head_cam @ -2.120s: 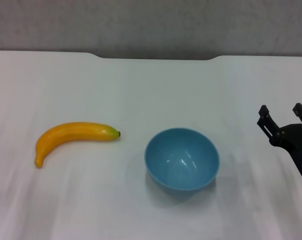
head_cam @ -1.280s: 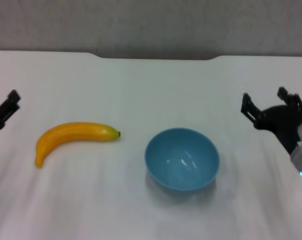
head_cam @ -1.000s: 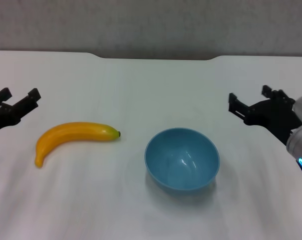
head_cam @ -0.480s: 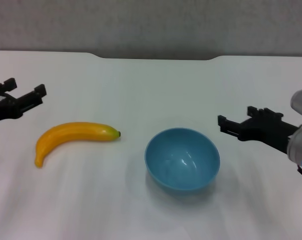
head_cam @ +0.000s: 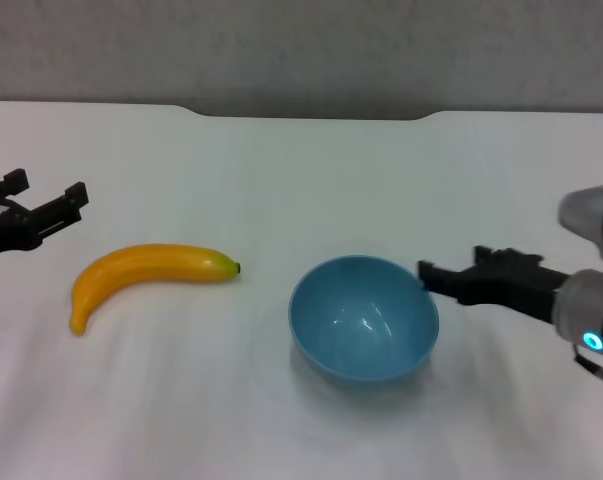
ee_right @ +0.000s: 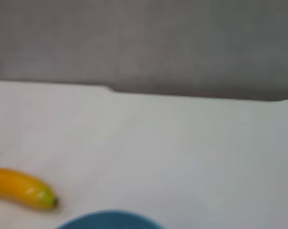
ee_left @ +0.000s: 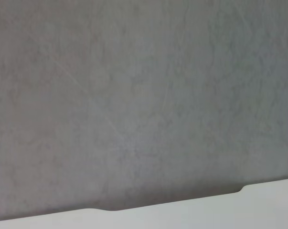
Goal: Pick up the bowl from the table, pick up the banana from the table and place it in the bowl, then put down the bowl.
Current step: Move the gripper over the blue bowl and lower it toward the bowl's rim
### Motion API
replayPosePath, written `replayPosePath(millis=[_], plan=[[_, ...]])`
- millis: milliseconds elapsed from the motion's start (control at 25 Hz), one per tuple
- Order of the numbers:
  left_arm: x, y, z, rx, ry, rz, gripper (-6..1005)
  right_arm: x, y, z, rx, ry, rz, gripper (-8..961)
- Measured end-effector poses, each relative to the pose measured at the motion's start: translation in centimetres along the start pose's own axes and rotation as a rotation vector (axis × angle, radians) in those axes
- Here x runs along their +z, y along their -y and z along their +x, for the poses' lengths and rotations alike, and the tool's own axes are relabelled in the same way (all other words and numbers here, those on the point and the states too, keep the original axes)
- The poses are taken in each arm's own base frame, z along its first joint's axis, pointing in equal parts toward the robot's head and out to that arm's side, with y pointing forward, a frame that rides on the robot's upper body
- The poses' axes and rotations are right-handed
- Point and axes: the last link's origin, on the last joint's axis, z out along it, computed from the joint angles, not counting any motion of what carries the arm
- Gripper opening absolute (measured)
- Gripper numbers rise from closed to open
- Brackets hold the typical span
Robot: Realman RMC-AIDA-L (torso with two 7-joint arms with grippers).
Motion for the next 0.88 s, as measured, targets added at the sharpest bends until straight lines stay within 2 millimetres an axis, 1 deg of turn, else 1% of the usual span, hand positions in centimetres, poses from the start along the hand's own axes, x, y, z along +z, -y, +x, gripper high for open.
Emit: replayPosePath(millis=[160,280,440,720,880], plan=[[0.0,-0.1,0.0,0.008,0.0,-0.001,863,0.6,-1.3,-0.1,0.005,-0.034,-0.044,880],[0.1,-0.1,0.0,0.009,0.0,-0.003,861,0.7,-1.6,0.2,0.011,-0.046,-0.053,880],[0.1,-0.1,0.0,0.008,-0.001,-0.003,862,0.6,-1.4,0.5,0.031,-0.056,-0.05,879],[0.3,-0.2,-0.5,-0.005,0.008,-0.004,863,0.7,-0.3,1.2,0.014,-0.084,0.006,879],[0.4,-0.2,-0.4,-0.007,0.005,-0.006,862,1.1,0.0,1.7,0.012,-0.094,0.024,879]])
